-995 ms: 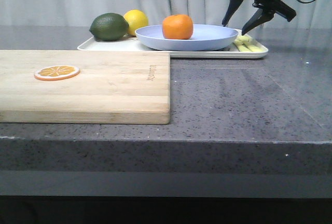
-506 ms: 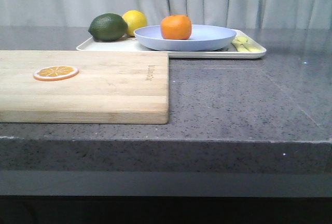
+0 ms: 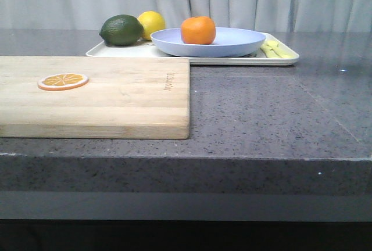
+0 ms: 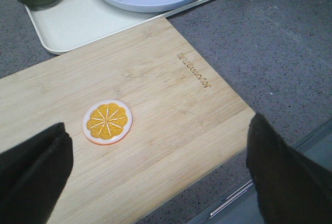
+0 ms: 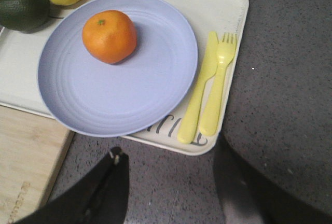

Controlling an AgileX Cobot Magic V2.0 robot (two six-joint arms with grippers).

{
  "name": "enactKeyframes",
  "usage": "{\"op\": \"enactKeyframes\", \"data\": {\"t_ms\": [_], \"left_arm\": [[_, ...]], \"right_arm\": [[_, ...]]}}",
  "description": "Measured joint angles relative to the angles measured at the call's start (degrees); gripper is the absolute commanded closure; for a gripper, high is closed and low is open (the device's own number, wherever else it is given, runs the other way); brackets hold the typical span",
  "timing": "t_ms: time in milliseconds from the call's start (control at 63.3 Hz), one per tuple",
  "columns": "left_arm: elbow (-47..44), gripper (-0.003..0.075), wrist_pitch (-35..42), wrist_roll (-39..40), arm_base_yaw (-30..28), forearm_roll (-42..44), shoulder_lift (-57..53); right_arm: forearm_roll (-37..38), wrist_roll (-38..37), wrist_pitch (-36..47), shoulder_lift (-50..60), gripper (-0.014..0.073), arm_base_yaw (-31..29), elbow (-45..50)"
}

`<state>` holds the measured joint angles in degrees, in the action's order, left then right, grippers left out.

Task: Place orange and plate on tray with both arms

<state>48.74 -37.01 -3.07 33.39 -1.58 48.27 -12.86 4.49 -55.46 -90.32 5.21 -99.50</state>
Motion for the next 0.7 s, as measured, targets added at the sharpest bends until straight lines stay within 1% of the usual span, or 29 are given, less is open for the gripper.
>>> {"op": "enactKeyframes", "data": {"t_ms": [190,411,506,695], "left_arm": [[0.0,0.0062,-0.1,0.0,0.0,0.0,0.0],[0.0,0.0062,-0.1,0.0,0.0,0.0,0.0],[0.0,0.0062,-0.1,0.0,0.0,0.0,0.0],[0.0,0.0062,-0.1,0.0,0.0,0.0,0.0]], "right_arm": [[0.1,2.3,6.0,17.2,0.0197,0.0,18.7],[0.2,2.7,9.5,34.1,0.0197,0.0,38.9],[0.8,2.7,10.4,40.4,0.0197,0.0,45.5],[5.0,2.7,11.4,54.2,0.0197,0.0,57.1]]}}
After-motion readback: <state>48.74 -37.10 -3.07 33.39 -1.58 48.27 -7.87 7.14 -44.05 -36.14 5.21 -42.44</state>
